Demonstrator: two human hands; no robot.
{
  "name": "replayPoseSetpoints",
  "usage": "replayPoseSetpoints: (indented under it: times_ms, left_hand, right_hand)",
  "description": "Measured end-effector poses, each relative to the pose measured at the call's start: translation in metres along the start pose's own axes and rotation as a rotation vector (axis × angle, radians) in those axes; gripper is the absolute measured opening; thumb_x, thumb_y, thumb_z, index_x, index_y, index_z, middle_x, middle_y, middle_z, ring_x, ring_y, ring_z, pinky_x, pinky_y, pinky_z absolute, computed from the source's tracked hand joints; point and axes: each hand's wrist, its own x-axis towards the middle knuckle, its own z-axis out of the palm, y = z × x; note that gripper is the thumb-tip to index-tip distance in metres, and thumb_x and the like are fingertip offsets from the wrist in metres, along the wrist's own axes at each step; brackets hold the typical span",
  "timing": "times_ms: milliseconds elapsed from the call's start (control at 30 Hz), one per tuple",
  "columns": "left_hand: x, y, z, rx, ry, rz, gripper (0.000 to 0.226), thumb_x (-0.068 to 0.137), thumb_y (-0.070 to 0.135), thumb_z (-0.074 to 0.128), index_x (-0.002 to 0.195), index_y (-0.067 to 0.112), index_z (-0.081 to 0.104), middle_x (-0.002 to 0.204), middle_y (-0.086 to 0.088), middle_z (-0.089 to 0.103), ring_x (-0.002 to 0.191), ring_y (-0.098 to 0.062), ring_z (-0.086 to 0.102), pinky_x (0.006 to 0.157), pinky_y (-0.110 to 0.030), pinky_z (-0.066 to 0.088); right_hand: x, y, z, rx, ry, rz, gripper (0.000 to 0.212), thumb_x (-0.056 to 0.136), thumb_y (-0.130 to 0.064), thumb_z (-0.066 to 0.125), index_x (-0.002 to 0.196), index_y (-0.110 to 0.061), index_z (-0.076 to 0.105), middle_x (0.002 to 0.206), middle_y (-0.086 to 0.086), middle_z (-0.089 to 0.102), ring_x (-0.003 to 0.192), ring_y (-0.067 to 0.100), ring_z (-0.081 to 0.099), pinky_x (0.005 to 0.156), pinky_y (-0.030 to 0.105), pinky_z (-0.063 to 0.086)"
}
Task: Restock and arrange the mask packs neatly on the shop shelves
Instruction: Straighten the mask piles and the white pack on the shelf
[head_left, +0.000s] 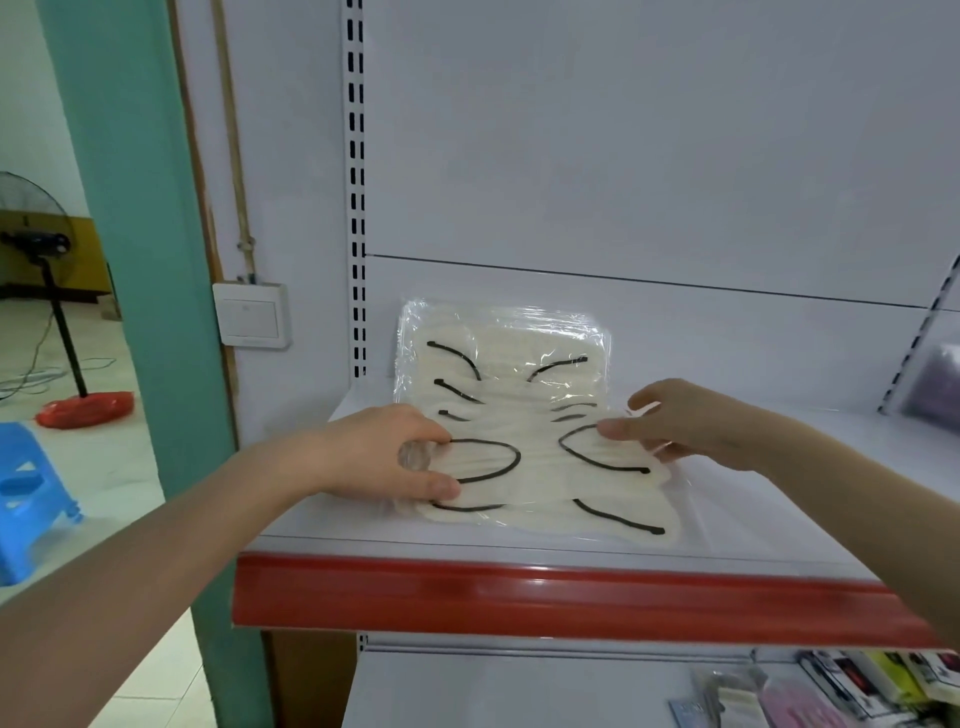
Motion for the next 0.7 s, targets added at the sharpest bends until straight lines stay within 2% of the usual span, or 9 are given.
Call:
replayPoseSetpoints:
  times_ms: [33,100,133,167,267,400,500,633,700]
  left_hand:
    - [0.000,0.000,0.000,-0.008,0.001,-0.001,0.065,0.084,0.054,0.056,0.140,0.027,0.038,0.143,0.006,0.037,0.132,-0.010,0.033,0.104,-0.019,0.024]
    - [-0.001,-0.001,0.001,-0.024,0.006,-0.003,0.065,0.083,0.055,0.056,0.139,0.028,0.039,0.142,0.007,0.038,0.131,-0.009,0.034,0.104,-0.019,0.025]
    - [-0.001,-0.001,0.001,-0.032,0.007,-0.002,0.066,0.082,0.055,0.057,0.139,0.027,0.039,0.142,0.007,0.039,0.131,-0.009,0.035,0.103,-0.018,0.025]
    - [-0.001,-0.001,0.001,-0.038,0.009,0.001,0.066,0.082,0.054,0.057,0.139,0.026,0.040,0.141,0.007,0.040,0.130,-0.008,0.036,0.101,-0.017,0.026]
    - [0.000,-0.001,0.001,-0.054,0.027,0.007,0.066,0.082,0.053,0.059,0.138,0.024,0.042,0.140,0.007,0.042,0.129,-0.008,0.037,0.099,-0.016,0.026]
    - [0.000,-0.003,0.002,-0.120,0.081,0.018,0.066,0.079,0.052,0.063,0.136,0.025,0.045,0.139,0.008,0.042,0.128,-0.006,0.037,0.097,-0.014,0.025]
    - [-0.002,-0.007,0.000,-0.261,0.227,-0.004,0.071,0.077,0.050,0.065,0.138,0.025,0.040,0.145,0.008,0.036,0.132,-0.007,0.033,0.099,-0.018,0.025]
    - [0.000,-0.012,-0.011,-0.676,0.512,-0.138,0.095,0.071,0.050,0.071,0.146,0.019,0.023,0.151,-0.002,0.028,0.135,-0.016,0.034,0.100,-0.027,0.030]
    - [0.001,-0.012,-0.017,-0.934,0.481,-0.173,0.096,0.070,0.046,0.075,0.146,0.020,0.024,0.146,-0.005,0.036,0.126,-0.016,0.044,0.096,-0.026,0.034]
  right_hand:
    - [-0.001,0.001,0.000,0.030,0.000,0.008,0.074,0.072,-0.037,0.077,0.130,-0.004,0.045,0.082,0.008,0.056,0.070,0.016,0.053,0.062,0.021,0.046]
    - [-0.004,0.003,0.000,0.107,-0.045,0.015,0.049,0.069,-0.033,0.079,0.104,-0.005,0.058,0.067,0.006,0.047,0.059,0.015,0.046,0.055,0.020,0.042]
    - [-0.004,0.004,0.000,0.163,-0.087,0.015,0.037,0.068,-0.030,0.079,0.088,-0.007,0.059,0.065,0.006,0.050,0.054,0.014,0.048,0.051,0.020,0.042]
    - [-0.005,0.005,0.000,0.222,-0.131,0.016,0.031,0.069,-0.026,0.078,0.083,-0.006,0.059,0.065,0.005,0.058,0.052,0.014,0.054,0.047,0.019,0.044]
    - [-0.008,0.007,-0.001,0.352,-0.224,-0.002,0.022,0.077,-0.010,0.072,0.098,-0.004,0.063,0.079,0.003,0.073,0.061,0.013,0.069,0.047,0.020,0.051]
    - [-0.010,0.008,0.003,0.400,-0.237,-0.049,0.018,0.080,0.001,0.066,0.097,-0.006,0.064,0.080,0.003,0.073,0.067,0.015,0.070,0.056,0.024,0.057]
    - [-0.012,0.011,0.002,0.392,-0.178,-0.124,0.026,0.078,0.002,0.068,0.102,-0.007,0.062,0.084,0.003,0.073,0.072,0.016,0.070,0.059,0.026,0.056]
    - [-0.017,0.010,-0.005,0.407,-0.084,-0.272,0.042,0.067,-0.011,0.079,0.105,-0.010,0.062,0.083,0.005,0.061,0.072,0.018,0.052,0.065,0.026,0.040]
    - [-0.020,0.006,-0.007,0.445,-0.052,-0.332,0.032,0.073,-0.002,0.072,0.101,-0.011,0.060,0.066,-0.008,0.062,0.055,0.006,0.052,0.054,0.015,0.039]
